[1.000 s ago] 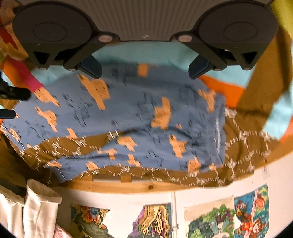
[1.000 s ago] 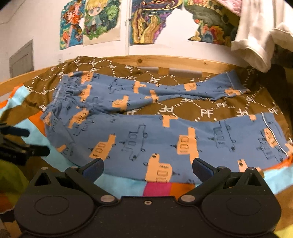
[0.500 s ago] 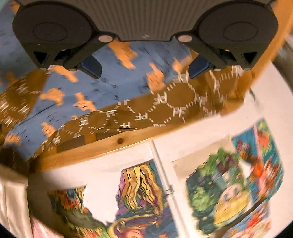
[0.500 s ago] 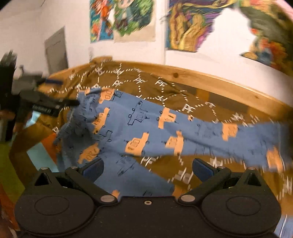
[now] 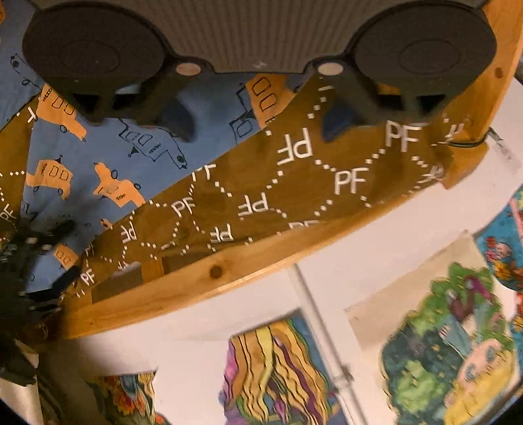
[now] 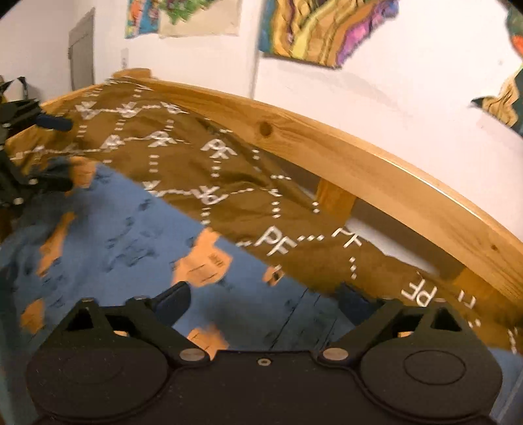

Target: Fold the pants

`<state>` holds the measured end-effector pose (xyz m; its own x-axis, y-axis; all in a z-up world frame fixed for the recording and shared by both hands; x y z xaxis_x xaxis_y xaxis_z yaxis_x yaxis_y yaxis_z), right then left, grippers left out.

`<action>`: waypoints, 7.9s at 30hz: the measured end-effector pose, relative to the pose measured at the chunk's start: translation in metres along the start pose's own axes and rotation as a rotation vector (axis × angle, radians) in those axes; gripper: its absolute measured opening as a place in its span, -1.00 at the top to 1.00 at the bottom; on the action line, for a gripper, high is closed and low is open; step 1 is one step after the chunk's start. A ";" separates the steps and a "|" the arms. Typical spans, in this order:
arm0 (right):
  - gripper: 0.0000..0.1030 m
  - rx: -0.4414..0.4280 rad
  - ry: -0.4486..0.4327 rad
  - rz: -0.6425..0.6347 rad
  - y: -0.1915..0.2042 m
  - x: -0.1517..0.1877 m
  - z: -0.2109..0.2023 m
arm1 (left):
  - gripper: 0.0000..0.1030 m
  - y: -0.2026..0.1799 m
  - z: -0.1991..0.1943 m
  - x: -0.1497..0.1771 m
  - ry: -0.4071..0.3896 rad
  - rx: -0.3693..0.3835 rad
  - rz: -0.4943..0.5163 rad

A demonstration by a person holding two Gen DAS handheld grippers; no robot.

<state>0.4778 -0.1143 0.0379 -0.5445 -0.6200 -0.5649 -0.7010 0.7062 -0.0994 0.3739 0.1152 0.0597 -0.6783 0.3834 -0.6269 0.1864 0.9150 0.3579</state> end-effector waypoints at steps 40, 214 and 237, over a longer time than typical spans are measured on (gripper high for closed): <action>1.00 0.212 0.029 -0.210 -0.008 -0.025 0.062 | 1.00 0.000 0.020 -0.001 0.041 -0.174 -0.004; 0.22 -0.080 -0.140 0.707 -0.014 0.284 -0.131 | 0.91 -0.336 -0.086 0.107 -0.028 0.434 0.516; 0.92 0.089 0.091 0.482 -0.083 0.314 -0.205 | 0.98 -0.323 -0.096 0.106 -0.020 0.546 0.537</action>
<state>0.2709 -0.4378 0.0363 -0.8379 -0.2400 -0.4902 -0.3192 0.9440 0.0835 0.1735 -0.1517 -0.0566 -0.3830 0.7905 -0.4779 0.8150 0.5327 0.2281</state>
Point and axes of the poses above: each gripper's, at about its wrist camera, not at the fingertips, and z roughly the way its jaws point, y to its left, x to its underside, the point moved 6 cm from there along z, roughly the way its jaws point, and after that the axes turned 10 degrees about y, right-handed, at the moved point
